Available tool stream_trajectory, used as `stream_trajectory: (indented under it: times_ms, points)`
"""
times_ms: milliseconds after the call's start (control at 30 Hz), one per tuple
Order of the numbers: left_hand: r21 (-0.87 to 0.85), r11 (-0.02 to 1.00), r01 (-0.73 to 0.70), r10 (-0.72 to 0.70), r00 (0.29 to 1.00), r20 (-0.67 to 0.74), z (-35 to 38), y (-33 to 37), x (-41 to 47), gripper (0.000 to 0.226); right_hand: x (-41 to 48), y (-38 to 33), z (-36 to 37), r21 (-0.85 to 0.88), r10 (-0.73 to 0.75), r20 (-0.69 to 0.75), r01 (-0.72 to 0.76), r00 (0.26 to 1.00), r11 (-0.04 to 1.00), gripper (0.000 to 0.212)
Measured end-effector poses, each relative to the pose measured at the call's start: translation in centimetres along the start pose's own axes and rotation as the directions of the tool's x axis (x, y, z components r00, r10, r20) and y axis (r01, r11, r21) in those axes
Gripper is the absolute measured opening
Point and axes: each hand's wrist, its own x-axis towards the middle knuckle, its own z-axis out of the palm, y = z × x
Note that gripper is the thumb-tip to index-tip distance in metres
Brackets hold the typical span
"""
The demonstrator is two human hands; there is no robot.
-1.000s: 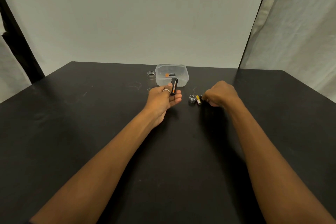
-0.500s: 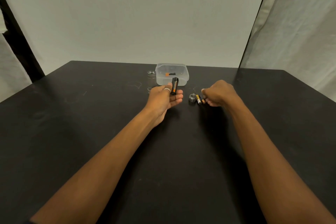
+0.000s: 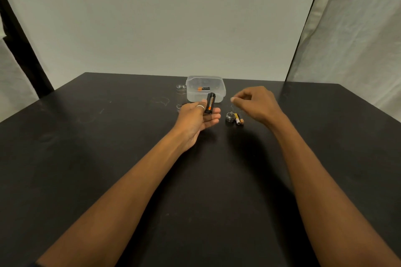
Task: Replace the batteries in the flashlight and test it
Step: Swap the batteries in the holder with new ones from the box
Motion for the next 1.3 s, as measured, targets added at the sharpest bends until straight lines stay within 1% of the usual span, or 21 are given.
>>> stream_trajectory:
  times_ms: [33, 100, 133, 167, 233, 367, 467, 533, 600, 700, 767, 900, 1000, 1167, 1300]
  points:
    - [0.0, 1.0, 0.0, 0.0, 1.0, 0.019, 0.0, 0.0, -0.1, 0.028, -0.3, -0.6, -0.1, 0.077, -0.066, 0.085, 0.06, 0.994, 0.995, 0.016]
    - [-0.003, 1.0, 0.001, -0.001, 0.999, 0.051, -0.1, 0.0, -0.1, 0.027, -0.6, -1.2, 0.2, 0.208, -0.154, 0.239, 0.104, 0.959, 0.973, 0.041]
    - [-0.011, 1.0, 0.003, -0.003, 0.998, 0.06, -0.2, 0.0, -0.1, 0.027, -0.8, -1.5, 0.4, 0.23, -0.185, 0.278, 0.121, 0.943, 0.966, 0.052]
    - [-0.02, 1.0, 0.008, -0.007, 0.998, 0.068, -0.2, 0.1, -0.1, 0.027, -0.9, -1.7, 0.6, 0.238, -0.211, 0.293, 0.143, 0.932, 0.961, 0.06]
    - [-0.03, 0.999, 0.015, -0.012, 0.996, 0.091, -0.4, 0.2, -0.1, 0.028, -0.9, -1.9, 1.2, 0.242, -0.241, 0.272, 0.176, 0.932, 0.954, 0.067]
    - [-0.049, 0.999, 0.009, -0.004, 0.994, 0.107, -0.4, 0.1, -0.1, 0.028, -0.8, -1.9, 1.8, 0.239, -0.277, 0.203, 0.227, 0.939, 0.944, 0.062]
    - [-0.053, 0.999, -0.005, 0.009, 0.997, 0.08, -0.1, 0.1, -0.1, 0.026, -0.8, -2.0, 2.0, 0.148, -0.289, 0.148, 0.268, 0.946, 0.952, 0.06]
    - [-0.023, 1.0, -0.02, 0.022, 0.997, 0.08, -0.2, 0.0, -0.1, 0.024, -0.8, -2.1, 2.4, 0.075, -0.301, 0.131, 0.293, 0.945, 0.953, 0.061]
    - [-0.012, 1.0, -0.02, 0.021, 0.996, 0.086, -0.3, -0.1, 0.0, 0.021, -0.8, -2.2, 2.6, 0.043, -0.305, 0.12, 0.302, 0.945, 0.952, 0.062]
    - [-0.058, 0.998, 0.016, -0.012, 0.998, 0.067, -0.3, -0.1, 0.0, 0.024, -0.8, -2.1, 2.4, 0.06, -0.315, 0.101, 0.31, 0.944, 0.949, 0.062]
    - [-0.075, 0.997, 0.025, -0.02, 0.998, 0.067, -0.3, 0.0, 0.0, 0.027, -0.8, -2.1, 2.1, 0.109, -0.306, 0.094, 0.295, 0.947, 0.949, 0.06]
    - [-0.075, 0.997, 0.024, -0.017, 0.996, 0.087, -0.4, 0.2, -0.2, 0.031, -1.0, -2.4, 1.8, 0.151, -0.299, 0.108, 0.281, 0.948, 0.948, 0.058]
    - [-0.076, 0.997, 0.028, -0.021, 0.995, 0.099, -0.3, 0.2, -0.3, 0.031, -1.3, -2.7, 1.9, 0.161, -0.302, 0.086, 0.285, 0.95, 0.945, 0.052]
    - [-0.069, 0.997, 0.038, -0.03, 0.993, 0.11, -0.3, 0.3, -0.4, 0.032, -1.4, -2.6, 2.1, 0.093, -0.337, 0.01, 0.334, 0.942, 0.938, 0.048]
    - [-0.053, 0.998, 0.033, -0.027, 0.994, 0.104, -0.2, 0.4, -0.6, 0.031, -1.7, -2.6, 2.1, 0.027, -0.391, -0.02, 0.392, 0.92, 0.92, 0.047]
